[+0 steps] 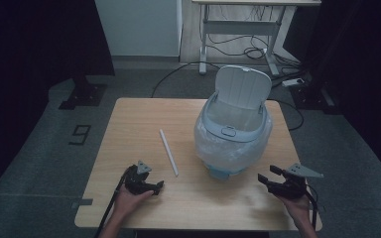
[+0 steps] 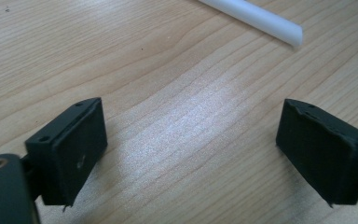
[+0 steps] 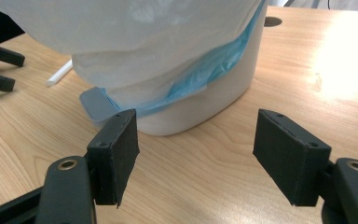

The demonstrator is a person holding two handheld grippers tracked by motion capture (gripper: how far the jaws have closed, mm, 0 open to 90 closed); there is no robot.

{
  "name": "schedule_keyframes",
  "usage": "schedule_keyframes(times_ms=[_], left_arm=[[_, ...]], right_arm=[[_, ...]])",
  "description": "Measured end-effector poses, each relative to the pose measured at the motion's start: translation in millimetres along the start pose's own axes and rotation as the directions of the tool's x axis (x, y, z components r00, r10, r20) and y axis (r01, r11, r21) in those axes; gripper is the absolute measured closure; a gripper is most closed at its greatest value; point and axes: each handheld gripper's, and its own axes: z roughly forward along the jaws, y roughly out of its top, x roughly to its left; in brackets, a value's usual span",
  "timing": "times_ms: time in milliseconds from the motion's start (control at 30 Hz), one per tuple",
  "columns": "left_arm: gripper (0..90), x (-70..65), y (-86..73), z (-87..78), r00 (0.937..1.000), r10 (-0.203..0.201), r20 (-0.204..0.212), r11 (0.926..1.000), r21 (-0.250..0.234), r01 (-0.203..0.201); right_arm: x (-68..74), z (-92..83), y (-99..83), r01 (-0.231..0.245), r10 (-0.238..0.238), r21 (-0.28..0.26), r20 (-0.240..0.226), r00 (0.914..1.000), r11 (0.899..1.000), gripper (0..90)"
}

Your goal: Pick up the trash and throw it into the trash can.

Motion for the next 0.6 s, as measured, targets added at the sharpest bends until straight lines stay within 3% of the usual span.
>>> schedule_keyframes(times_ms=[200, 367, 600], left_arm=[[13.6, 0.9, 0.2, -2.2, 0.9999, -0.009, -0.012, 0.9999, -0.007, 0.009], [14.1, 3.1, 4.2, -9.6, 0.9985, -0.054, 0.006, 0.9974, -0.048, 0.054], [14.4, 3.8, 15.3, -15.1, 0.9961, -0.085, -0.026, 0.9935, -0.078, 0.082]], right_arm=[[-2.2, 5.1, -9.3, 0.005, -0.005, 0.046, 0.013, 0.9999, 0.999, 30.4], [-4.2, 7.0, -16.2, -0.016, 0.015, 0.053, 0.017, 0.9998, 0.998, 30.6], [-2.9, 12.8, -24.9, -0.022, 0.020, 0.078, 0.023, 0.9995, 0.997, 30.7]])
